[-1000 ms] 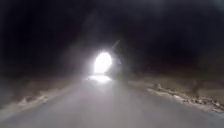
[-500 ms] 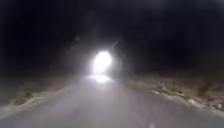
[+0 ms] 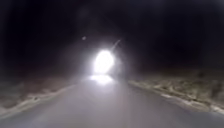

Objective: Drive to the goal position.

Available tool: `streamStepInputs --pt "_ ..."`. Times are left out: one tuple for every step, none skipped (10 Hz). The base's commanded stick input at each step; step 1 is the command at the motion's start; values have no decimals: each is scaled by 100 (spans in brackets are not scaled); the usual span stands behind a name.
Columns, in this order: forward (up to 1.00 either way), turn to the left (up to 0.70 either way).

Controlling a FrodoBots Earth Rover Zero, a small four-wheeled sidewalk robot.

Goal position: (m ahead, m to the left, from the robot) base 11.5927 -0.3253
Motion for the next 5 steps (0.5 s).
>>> streamStepInputs --pt "100 11" --pt "100 15" --pt "100 16" --pt "100 16" --pt "100 15"
